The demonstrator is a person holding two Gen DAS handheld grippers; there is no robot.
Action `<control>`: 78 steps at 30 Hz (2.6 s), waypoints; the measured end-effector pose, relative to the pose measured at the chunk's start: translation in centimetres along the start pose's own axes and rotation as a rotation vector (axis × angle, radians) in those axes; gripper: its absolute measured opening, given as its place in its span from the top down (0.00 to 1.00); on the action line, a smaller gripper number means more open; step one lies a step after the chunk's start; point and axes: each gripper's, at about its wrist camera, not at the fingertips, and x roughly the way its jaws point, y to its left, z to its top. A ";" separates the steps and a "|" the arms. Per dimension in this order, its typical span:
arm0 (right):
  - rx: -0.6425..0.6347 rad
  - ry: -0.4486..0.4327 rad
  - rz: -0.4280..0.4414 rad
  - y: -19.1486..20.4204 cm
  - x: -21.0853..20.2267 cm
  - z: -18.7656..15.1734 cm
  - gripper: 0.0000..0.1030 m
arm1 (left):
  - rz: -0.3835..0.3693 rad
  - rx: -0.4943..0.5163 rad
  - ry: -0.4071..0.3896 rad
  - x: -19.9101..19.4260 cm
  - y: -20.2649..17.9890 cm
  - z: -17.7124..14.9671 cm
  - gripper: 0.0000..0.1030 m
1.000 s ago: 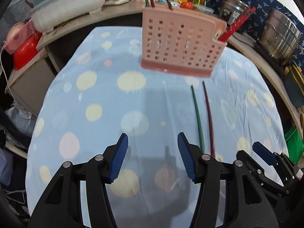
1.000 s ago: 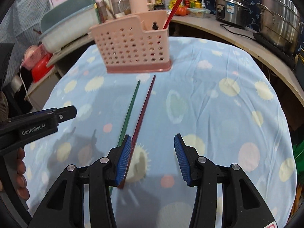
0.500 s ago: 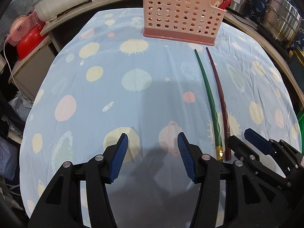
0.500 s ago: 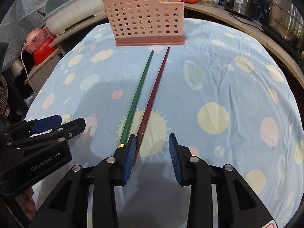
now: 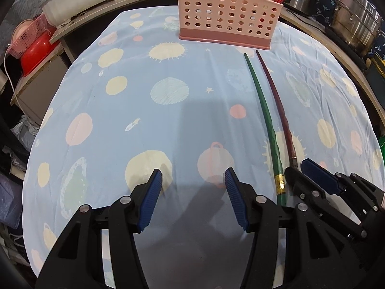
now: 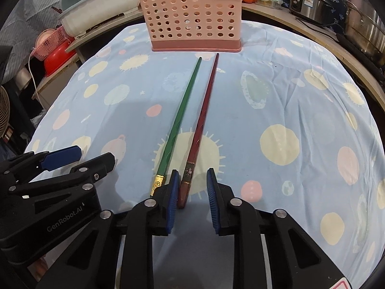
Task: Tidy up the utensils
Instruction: 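Grasp the dark red chopstick with the right gripper while the left grasps the gold-banded green one, then lift both chopsticks and carry them over the pink caddy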
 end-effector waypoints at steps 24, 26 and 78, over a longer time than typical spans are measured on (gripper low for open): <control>0.125 -0.017 -0.026 -4.8 -1.9 -2.5 0.93 | -0.143 0.091 -0.029 -0.7 -4.9 -1.1 0.37; 0.138 -0.018 -0.029 -5.2 -2.0 -2.6 0.93 | -0.159 0.091 -0.026 -0.8 -5.2 -1.0 0.36; 0.128 -0.248 0.012 -5.1 -13.6 -1.1 0.93 | -0.185 0.062 -0.229 -12.6 -1.0 -0.7 0.93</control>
